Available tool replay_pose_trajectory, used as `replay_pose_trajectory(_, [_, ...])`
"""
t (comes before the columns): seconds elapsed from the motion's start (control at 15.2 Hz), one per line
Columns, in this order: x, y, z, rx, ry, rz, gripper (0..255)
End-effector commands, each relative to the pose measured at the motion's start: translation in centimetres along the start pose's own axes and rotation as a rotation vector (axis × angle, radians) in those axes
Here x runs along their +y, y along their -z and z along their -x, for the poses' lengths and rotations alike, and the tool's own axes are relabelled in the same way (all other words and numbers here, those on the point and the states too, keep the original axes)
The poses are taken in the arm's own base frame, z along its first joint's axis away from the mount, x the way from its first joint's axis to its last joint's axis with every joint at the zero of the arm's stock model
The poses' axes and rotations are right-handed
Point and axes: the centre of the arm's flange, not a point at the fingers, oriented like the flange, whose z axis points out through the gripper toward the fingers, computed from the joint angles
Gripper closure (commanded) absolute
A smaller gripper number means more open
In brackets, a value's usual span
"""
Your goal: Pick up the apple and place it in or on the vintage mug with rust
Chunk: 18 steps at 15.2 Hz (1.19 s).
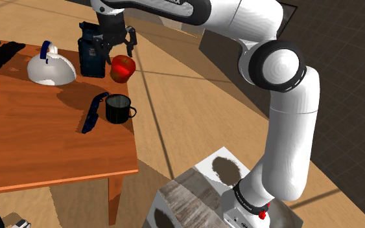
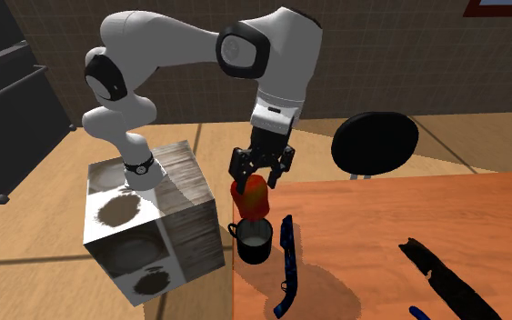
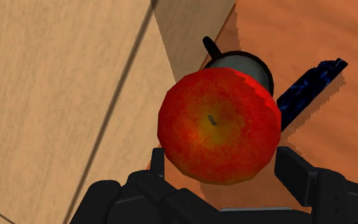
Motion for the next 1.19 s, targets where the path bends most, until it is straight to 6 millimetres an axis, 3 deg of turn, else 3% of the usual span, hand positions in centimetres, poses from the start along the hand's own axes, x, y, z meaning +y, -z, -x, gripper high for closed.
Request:
replay_pose_trajectory(0.0, [-0.2,-1.2,0.1,0.0,0.0,0.0,255])
replay_pose_trajectory(0.99, [-2.5,-8.9,0.6,0.0,0.0,0.0,255])
replay_pose_trajectory(1.12, [-2.5,-8.9,0.6,0.0,0.0,0.0,255])
